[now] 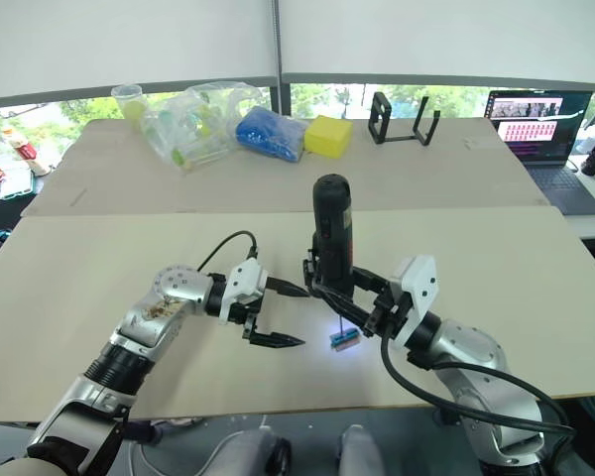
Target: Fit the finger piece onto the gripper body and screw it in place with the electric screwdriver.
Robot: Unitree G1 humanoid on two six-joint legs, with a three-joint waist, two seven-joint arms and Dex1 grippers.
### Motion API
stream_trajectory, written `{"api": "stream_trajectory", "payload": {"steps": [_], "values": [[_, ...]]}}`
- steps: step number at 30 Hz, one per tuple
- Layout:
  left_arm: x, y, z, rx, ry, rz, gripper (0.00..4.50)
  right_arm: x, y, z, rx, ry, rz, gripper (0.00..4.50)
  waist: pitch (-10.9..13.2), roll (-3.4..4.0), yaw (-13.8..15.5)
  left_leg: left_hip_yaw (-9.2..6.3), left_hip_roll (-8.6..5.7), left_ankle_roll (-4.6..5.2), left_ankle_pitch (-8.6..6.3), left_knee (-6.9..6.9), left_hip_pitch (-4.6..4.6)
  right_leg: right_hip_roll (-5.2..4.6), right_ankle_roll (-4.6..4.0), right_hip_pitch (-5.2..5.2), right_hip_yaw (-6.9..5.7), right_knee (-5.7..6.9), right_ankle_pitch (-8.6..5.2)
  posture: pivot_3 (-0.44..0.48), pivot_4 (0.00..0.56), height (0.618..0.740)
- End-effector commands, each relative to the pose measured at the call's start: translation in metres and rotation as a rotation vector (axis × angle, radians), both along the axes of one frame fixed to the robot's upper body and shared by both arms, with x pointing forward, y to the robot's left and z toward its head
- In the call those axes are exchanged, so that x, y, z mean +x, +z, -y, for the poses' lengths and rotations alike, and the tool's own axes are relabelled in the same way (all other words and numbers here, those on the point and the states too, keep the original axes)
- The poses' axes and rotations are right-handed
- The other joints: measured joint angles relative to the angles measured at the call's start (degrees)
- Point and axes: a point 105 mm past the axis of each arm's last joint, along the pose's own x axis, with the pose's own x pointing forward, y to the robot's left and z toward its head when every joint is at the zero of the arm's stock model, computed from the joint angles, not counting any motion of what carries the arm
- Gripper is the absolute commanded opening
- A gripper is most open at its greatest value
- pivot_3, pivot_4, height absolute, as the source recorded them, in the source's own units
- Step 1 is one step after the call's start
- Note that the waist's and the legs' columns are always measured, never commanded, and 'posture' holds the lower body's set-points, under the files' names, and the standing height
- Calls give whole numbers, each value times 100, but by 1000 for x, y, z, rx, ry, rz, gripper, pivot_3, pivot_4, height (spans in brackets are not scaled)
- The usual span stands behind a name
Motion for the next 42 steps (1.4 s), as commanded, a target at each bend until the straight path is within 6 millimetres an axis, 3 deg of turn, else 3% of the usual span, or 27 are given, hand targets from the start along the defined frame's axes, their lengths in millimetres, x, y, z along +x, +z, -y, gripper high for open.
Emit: {"api": "stream_trajectory", "payload": {"steps": [1, 8, 20, 42], "values": [[2, 8, 0, -10, -1, 40, 4500, -9, 30, -2, 35, 16, 125, 1915, 0, 0, 0, 0, 0, 0, 0, 0, 0, 0, 0, 0, 0, 0, 0, 0, 150, 740], [1, 6, 1, -9, -12, 36, 4500, -17, 42, 4, 60, -7, 129, 1915, 0, 0, 3, 0, 0, 0, 0, 0, 0, -1, 0, 0, 1, 0, 0, 0, 150, 740], [-6, 2, 5, 5, -58, 15, 4500, -18, 27, 6, 48, -26, 80, 1915, 0, 0, 0, 2, 0, 0, 0, 0, 0, 0, 0, 0, 2, 0, 0, 0, 150, 740], [-5, 3, 3, 4, -44, 19, 4500, -14, 31, 3, 58, -17, 91, 1915, 0, 0, 1, 2, 0, 1, 0, 0, 0, 0, 0, 1, 2, 0, 0, 0, 150, 740]]}}
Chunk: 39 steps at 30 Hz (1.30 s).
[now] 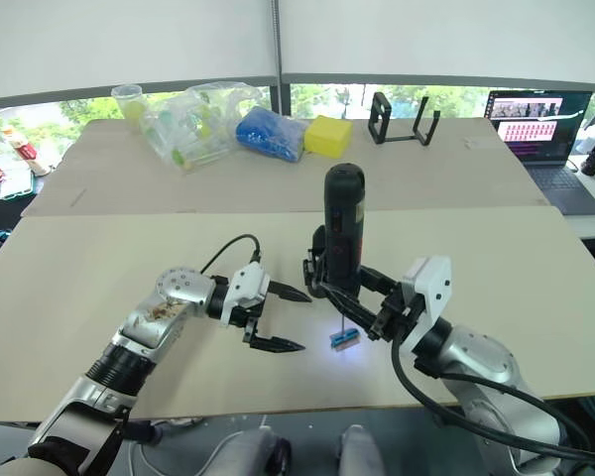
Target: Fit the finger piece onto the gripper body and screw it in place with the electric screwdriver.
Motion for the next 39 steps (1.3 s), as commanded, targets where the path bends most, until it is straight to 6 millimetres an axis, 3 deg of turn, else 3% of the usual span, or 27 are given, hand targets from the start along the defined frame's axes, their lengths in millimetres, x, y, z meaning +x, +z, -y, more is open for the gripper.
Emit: {"api": "stream_trajectory", "payload": {"steps": [1, 39], "values": [[-1, 7, 1, -9, -10, 33, 4500, -2, 19, 0, 19, 7, 91, 1915, 0, 0, -1, 0, 0, 0, 0, 0, 0, 0, 0, 0, 0, 0, 0, 0, 150, 740], [2, 9, 1, -13, 0, 40, 4500, 0, 8, -3, -1, 7, 60, 1915, 0, 0, -1, 0, 0, 0, 0, 0, 1, 0, 0, 0, 0, 0, 0, 0, 150, 740]]}}
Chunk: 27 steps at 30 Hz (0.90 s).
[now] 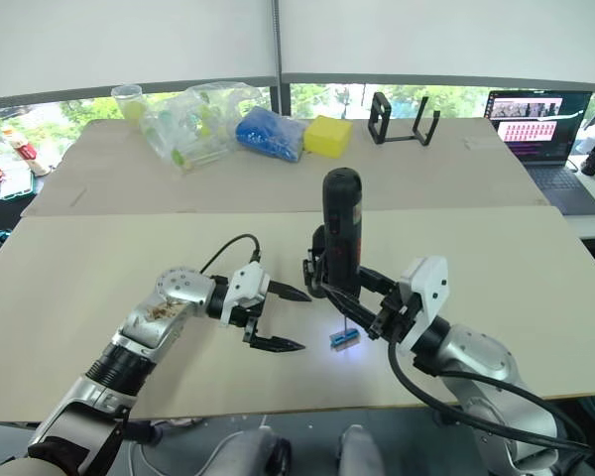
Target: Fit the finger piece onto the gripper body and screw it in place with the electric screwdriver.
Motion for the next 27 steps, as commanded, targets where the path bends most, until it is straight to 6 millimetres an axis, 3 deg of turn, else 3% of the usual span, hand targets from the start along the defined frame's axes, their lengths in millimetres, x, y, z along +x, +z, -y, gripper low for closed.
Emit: {"api": "stream_trajectory", "payload": {"steps": [1, 17, 27], "values": [[2, 9, 1, -12, -4, 39, 4500, -4, 14, -4, 19, 23, 77, 1915, 0, 0, 0, 0, 0, 0, 0, 0, 0, 0, 0, 0, 0, 0, 0, 0, 150, 740], [1, 8, 1, -15, 1, 35, 4500, -4, 17, -3, 8, 25, 96, 1915, 0, 0, -1, 0, 0, 0, 0, 0, 0, 0, 0, -1, -1, 0, 0, 0, 150, 740], [11, 18, -10, -80, 123, -5, 4500, -12, 55, -4, 50, 68, 158, 1915, 0, 0, -11, 0, 0, 0, 0, 0, -1, 0, 0, -2, 1, 0, 0, 0, 150, 740]]}}
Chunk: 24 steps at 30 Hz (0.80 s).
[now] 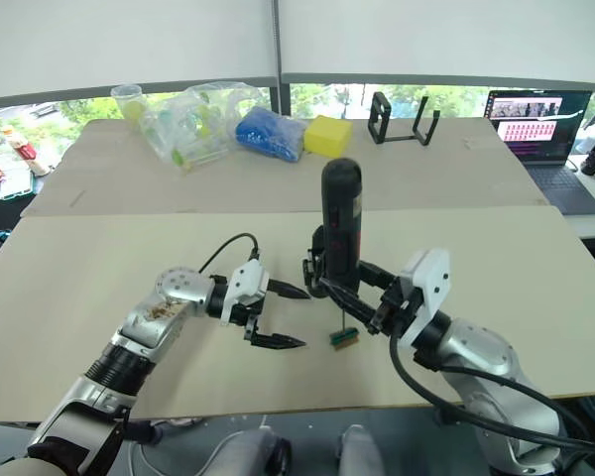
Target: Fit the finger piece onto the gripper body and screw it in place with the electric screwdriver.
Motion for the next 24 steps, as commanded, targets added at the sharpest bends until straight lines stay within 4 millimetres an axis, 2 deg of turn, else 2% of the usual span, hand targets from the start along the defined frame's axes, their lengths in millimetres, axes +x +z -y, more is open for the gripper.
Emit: {"api": "stream_trajectory", "payload": {"steps": [1, 7, 12, 18, 24], "values": [[6, 16, -10, -58, 74, 20, 4500, -12, 39, -3, 43, 48, 109, 1915, 0, 0, -9, 0, 1, 0, 0, 0, 0, 0, 0, -1, 0, 0, 0, 0, 150, 740], [19, 12, -26, -53, 213, 32, 4500, -8, 65, -11, 86, 107, 101, 1915, 0, 0, -5, -2, 2, 0, 0, -1, 1, -4, 0, 0, -1, -1, 0, 0, 150, 740], [22, 12, -22, -68, 231, 37, 4500, 0, 81, -23, 101, 154, 103, 1915, 0, 0, 0, -2, 1, 0, 0, -1, 0, -8, 0, 0, -4, -3, 0, 0, 150, 740], [29, 11, -16, -59, 245, 63, 4500, 13, 85, -35, 64, 182, 114, 1915, 0, 0, -6, -1, 1, 0, 0, -1, -2, -9, -1, -2, -5, 0, 0, 0, 150, 740], [35, 6, -9, -57, 255, 73, 4500, 18, 84, -41, 33, 199, 137, 1915, 0, 0, -6, 0, -1, 1, 0, -1, -7, -9, 0, -4, -5, 1, 1, 0, 150, 740]]}}
